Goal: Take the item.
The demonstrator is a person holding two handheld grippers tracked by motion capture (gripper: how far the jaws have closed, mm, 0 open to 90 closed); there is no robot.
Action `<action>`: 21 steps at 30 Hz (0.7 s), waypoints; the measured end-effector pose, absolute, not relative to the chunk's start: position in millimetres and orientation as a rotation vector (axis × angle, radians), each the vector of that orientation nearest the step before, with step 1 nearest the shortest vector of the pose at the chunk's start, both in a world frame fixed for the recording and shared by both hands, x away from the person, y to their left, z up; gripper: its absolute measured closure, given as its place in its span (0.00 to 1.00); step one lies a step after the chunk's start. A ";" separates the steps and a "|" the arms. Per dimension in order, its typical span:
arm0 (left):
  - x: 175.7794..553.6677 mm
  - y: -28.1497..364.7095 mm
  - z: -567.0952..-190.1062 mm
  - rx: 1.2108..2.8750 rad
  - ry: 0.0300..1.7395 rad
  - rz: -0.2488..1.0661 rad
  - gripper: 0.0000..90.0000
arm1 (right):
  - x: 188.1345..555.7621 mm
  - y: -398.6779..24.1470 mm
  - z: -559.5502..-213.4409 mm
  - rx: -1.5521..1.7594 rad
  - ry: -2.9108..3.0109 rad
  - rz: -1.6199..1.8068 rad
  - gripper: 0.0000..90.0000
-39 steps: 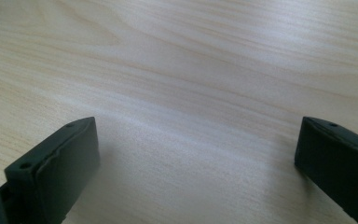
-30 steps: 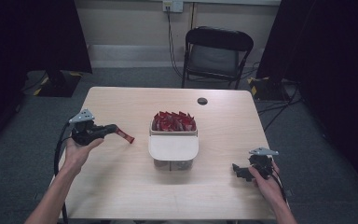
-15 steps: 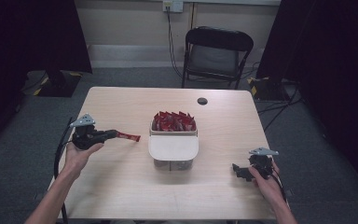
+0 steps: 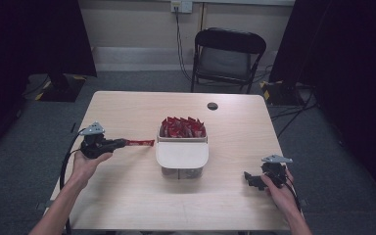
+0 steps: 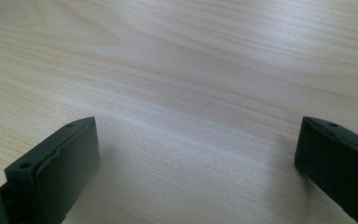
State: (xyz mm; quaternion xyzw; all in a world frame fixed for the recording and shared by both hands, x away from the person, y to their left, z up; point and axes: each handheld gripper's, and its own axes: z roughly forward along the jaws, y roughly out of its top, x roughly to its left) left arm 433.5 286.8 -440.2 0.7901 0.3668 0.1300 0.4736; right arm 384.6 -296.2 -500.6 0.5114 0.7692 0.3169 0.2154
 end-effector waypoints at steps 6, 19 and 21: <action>435.2 283.4 -447.7 1.971 0.893 0.320 0.95 | 384.3 -296.1 -500.5 1.418 2.134 0.878 0.00; 438.6 275.4 -457.2 1.975 0.893 0.294 0.89 | 384.3 -296.1 -500.5 1.419 2.134 0.879 0.00; 439.6 274.5 -458.4 1.978 0.893 0.287 0.88 | 384.3 -296.1 -500.5 1.419 2.134 0.879 0.00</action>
